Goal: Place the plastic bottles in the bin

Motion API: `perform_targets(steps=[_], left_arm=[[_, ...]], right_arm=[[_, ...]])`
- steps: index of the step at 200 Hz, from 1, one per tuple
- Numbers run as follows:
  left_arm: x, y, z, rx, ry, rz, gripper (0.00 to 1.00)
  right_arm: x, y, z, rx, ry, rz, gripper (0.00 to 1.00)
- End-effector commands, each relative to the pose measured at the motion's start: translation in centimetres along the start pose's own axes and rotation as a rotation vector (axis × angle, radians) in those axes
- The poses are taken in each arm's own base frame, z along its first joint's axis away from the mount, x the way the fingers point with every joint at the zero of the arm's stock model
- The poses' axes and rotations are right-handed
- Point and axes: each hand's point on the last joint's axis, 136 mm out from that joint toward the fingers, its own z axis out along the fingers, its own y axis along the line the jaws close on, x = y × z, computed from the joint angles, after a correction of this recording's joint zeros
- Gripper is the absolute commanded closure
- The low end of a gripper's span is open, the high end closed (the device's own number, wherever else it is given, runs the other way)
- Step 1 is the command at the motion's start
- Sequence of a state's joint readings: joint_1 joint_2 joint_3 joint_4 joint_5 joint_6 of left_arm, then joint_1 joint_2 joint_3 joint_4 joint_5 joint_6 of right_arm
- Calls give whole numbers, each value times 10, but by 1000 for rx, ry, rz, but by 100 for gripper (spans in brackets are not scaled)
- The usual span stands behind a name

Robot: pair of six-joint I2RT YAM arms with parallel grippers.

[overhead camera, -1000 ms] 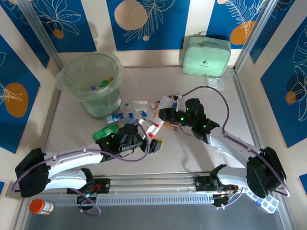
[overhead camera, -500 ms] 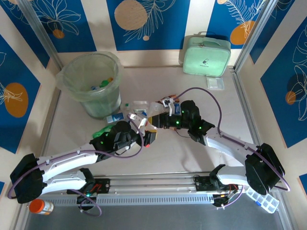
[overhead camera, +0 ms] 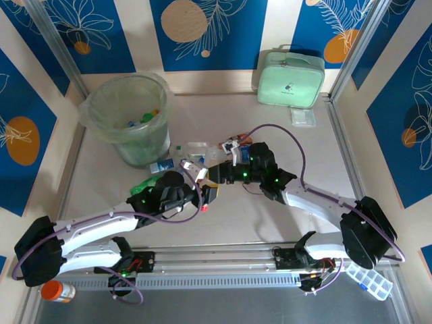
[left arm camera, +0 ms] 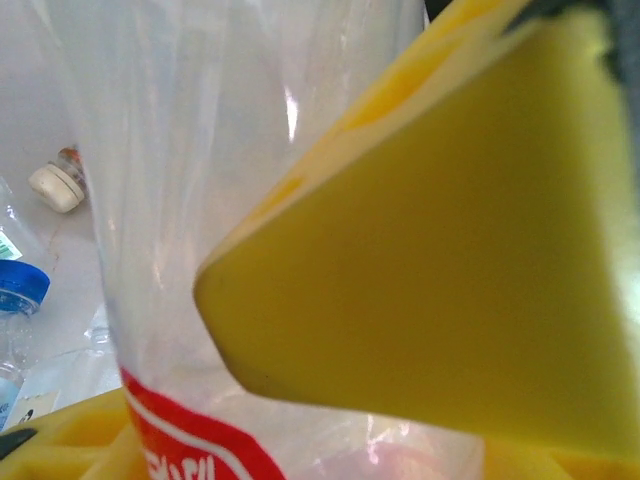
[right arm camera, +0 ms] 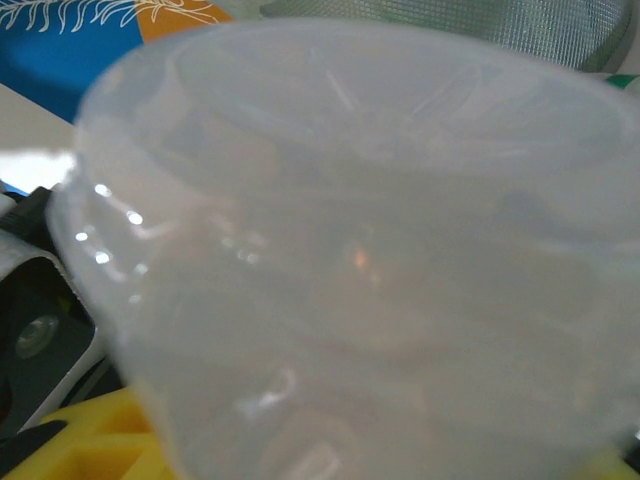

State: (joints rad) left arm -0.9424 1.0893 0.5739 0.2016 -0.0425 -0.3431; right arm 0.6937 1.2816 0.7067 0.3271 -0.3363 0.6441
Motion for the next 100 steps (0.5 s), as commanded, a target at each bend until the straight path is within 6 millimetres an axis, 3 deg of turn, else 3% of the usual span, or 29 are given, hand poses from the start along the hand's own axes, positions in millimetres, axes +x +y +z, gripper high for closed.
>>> perform_targets(steps=[1,38,57,100], left_arm=[[-9,9,-1,-32,-42,-1,44],[-10,11,-3,-38,-46,-7,46],[-11,15,-5,-57,-53,-13,47],[-16,22,-10,-103,-55,-41,49]], right_arm=[[-2,19,3,-50,19,-42,44],[-6,15,-5,-1,-24,-57,18],[-13,9,-14,57,-82,-67,10],[-32,1,-57,210,-299,-157,10]])
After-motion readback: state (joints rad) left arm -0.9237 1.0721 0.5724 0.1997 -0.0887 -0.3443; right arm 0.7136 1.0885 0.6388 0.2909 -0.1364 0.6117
